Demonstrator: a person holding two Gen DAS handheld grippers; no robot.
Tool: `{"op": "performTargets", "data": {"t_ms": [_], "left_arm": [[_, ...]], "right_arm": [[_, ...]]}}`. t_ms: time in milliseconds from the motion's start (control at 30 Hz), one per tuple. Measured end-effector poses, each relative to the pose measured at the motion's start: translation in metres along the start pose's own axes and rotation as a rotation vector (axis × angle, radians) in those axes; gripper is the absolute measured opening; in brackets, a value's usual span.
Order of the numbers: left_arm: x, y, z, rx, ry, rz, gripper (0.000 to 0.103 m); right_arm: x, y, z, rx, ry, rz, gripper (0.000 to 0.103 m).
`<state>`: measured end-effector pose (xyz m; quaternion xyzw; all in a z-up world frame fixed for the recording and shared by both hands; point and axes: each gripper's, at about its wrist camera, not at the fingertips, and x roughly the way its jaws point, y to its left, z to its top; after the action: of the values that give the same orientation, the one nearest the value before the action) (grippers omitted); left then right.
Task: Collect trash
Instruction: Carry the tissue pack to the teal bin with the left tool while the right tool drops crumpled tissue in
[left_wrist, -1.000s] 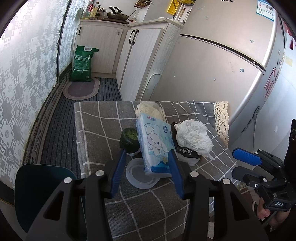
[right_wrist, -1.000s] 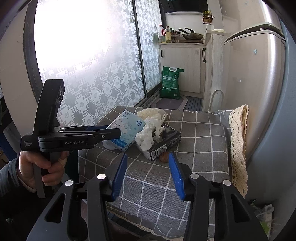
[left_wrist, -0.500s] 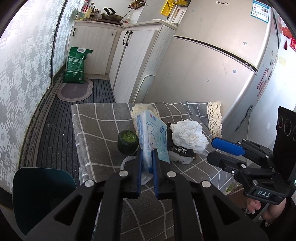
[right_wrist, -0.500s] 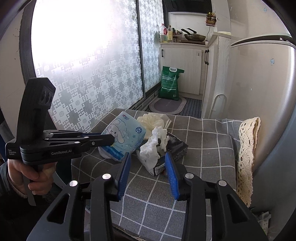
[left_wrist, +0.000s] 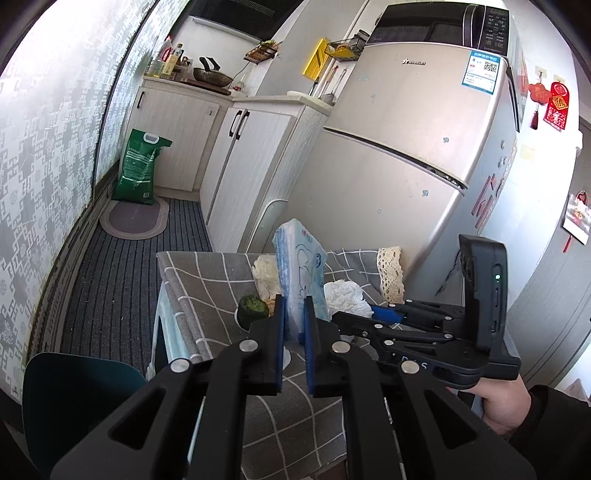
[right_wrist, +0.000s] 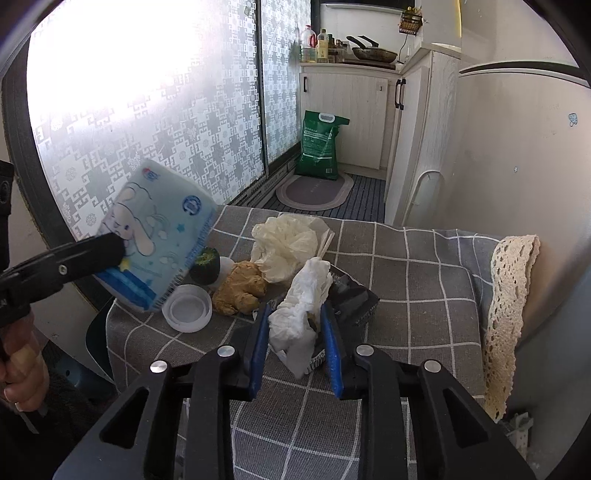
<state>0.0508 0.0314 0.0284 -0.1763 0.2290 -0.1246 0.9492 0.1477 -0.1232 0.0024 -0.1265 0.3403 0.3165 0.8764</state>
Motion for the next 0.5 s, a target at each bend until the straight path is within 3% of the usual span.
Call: {"op": "performTargets", "data": {"t_ms": [33, 133, 333, 500], "left_arm": [[-0.004, 0.002, 0.000, 0.000, -0.007, -0.002, 0.010], [-0.017, 0.009, 0.002, 0.000, -0.032, 0.012, 0.010], [-0.041, 0.032, 0.000, -0.009, -0.058, 0.065, 0.010], [-0.057, 0.054, -0.003, -0.028, -0.057, 0.125, 0.010]], "right_arm": [[0.002, 0.001, 0.000, 0.002, 0.006, -0.008, 0.015], [0.001, 0.003, 0.003, 0.002, 0.003, -0.031, 0.012], [-0.019, 0.014, 0.018, 0.009, -0.077, -0.033, 0.012], [-0.027, 0.044, 0.032, -0.023, -0.115, 0.018, 0.012]]}}
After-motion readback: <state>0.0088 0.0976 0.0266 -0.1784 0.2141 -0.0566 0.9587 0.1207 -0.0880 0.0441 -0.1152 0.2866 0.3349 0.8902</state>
